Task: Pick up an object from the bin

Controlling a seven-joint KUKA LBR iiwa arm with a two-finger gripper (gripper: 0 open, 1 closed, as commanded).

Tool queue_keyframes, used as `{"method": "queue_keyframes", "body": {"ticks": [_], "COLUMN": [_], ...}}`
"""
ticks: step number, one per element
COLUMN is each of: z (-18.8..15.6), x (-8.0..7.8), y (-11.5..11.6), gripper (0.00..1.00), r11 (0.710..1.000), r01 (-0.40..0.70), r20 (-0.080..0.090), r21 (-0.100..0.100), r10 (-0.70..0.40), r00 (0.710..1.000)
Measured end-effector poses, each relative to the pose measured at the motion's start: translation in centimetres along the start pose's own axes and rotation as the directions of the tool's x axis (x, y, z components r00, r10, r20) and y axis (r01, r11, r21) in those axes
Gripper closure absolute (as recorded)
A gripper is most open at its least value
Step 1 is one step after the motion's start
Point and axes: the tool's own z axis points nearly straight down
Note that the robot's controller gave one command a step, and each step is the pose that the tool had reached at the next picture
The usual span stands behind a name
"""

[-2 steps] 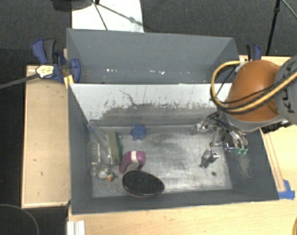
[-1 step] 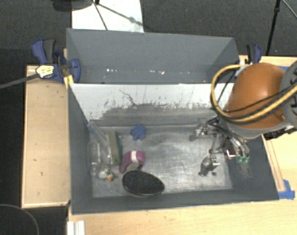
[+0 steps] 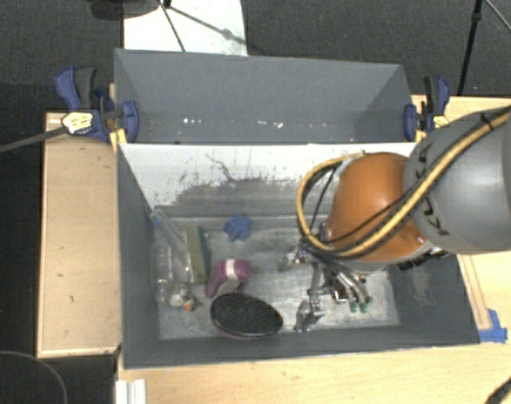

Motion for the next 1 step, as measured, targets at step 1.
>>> {"method": "queue_keyframes", "body": {"ticks": [1], "z": [4.53], "x": [-2.46], "y": [9.01], "gripper": [0.0], "r11": [0.966], "r01": [0.258], "r20": [0.01], "r21": [0.005], "r10": [-0.258], "r00": [0.966]}}
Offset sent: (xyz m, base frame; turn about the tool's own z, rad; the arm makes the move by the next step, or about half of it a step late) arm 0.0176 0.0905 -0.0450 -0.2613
